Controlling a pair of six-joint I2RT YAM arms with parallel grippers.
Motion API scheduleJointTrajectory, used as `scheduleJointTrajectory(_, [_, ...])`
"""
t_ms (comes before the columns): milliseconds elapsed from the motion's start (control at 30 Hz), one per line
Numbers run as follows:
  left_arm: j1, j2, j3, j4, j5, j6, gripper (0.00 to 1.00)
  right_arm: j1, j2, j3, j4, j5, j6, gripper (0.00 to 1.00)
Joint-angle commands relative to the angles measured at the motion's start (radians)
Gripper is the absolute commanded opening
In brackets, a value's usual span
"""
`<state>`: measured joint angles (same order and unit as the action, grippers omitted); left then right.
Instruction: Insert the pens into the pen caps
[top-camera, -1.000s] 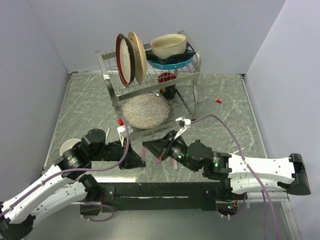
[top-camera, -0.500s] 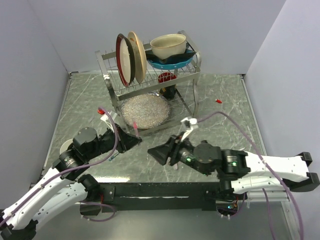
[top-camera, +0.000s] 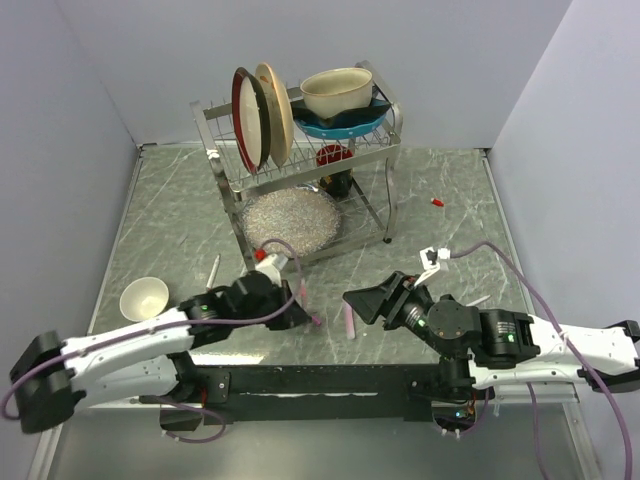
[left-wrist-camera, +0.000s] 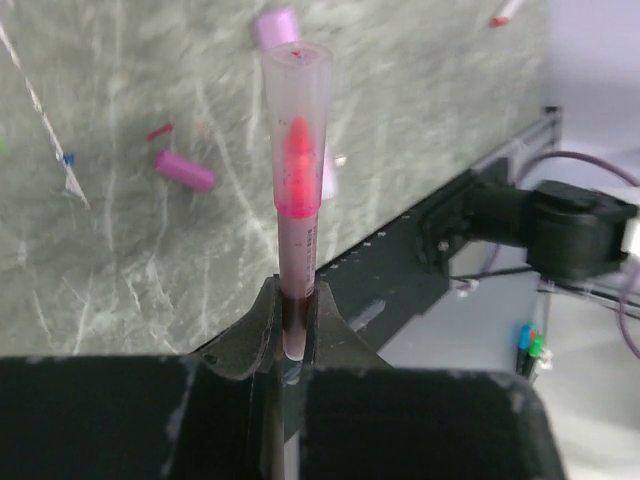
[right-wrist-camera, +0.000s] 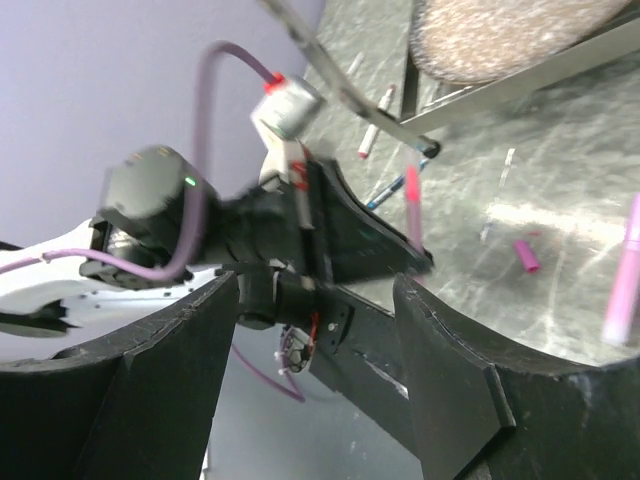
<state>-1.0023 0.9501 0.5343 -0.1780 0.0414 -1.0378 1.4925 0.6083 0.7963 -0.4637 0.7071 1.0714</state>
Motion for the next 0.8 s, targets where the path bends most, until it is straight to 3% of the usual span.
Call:
scheduleJointTrajectory(0, [-0.044, 0.12, 0.018, 0.168, -0.091, -0.145, 0.01, 0.0, -0.038, 0.014, -0.045, 0.077, 0.033, 0.71])
scheduleJointTrajectory(300, [-0.101, 0.407, 0.159, 0.163, -0.088, -0.154, 0.02, 0.0, -0.097, 0.006, -0.112, 0.103, 0.079, 0.71])
scheduleJointTrajectory(767, [-0.125, 0.566, 0.231, 0.111, -0.058, -0.182, 0.26, 0.002, -0.121, 0.011, -0.144, 0.14, 0.085, 0.71])
